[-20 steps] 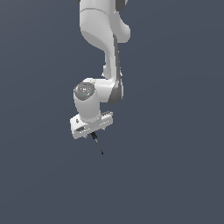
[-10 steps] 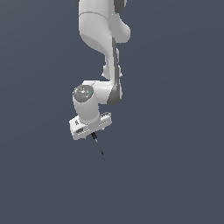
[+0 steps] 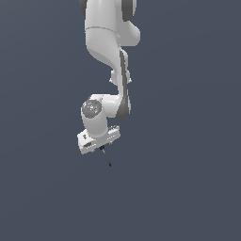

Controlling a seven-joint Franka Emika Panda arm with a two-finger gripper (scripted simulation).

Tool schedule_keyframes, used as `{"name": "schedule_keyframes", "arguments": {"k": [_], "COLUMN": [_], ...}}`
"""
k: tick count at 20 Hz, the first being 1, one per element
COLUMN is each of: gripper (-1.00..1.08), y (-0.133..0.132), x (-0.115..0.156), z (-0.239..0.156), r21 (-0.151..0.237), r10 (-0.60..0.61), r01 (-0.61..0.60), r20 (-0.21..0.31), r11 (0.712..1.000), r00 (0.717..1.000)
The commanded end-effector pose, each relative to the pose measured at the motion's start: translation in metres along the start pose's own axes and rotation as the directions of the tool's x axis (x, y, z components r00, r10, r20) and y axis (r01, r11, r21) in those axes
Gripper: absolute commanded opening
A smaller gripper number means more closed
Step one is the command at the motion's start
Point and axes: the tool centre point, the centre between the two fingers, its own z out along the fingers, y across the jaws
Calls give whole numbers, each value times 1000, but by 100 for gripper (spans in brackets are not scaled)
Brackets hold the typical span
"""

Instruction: Pick up the object and move it to a goal position.

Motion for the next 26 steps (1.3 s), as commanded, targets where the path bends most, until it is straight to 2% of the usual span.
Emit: {"name": "schedule_keyframes", "arguments": {"k": [1, 5, 6, 19, 26], "gripper": [100, 100, -100, -100, -100], "y": [0, 1, 1, -3, -38], "x": [0, 1, 1, 2, 14], "z": [8, 12, 12, 10, -1], "r21": [-1, -1, -1, -1, -1], "r10": [-1, -1, -1, -1, -1], "r01": [1, 1, 1, 1, 1], "r20": [-1, -1, -1, -1, -1], "r11": [1000, 1000, 1000, 1000, 1000], "r00": [1000, 1000, 1000, 1000, 1000]}}
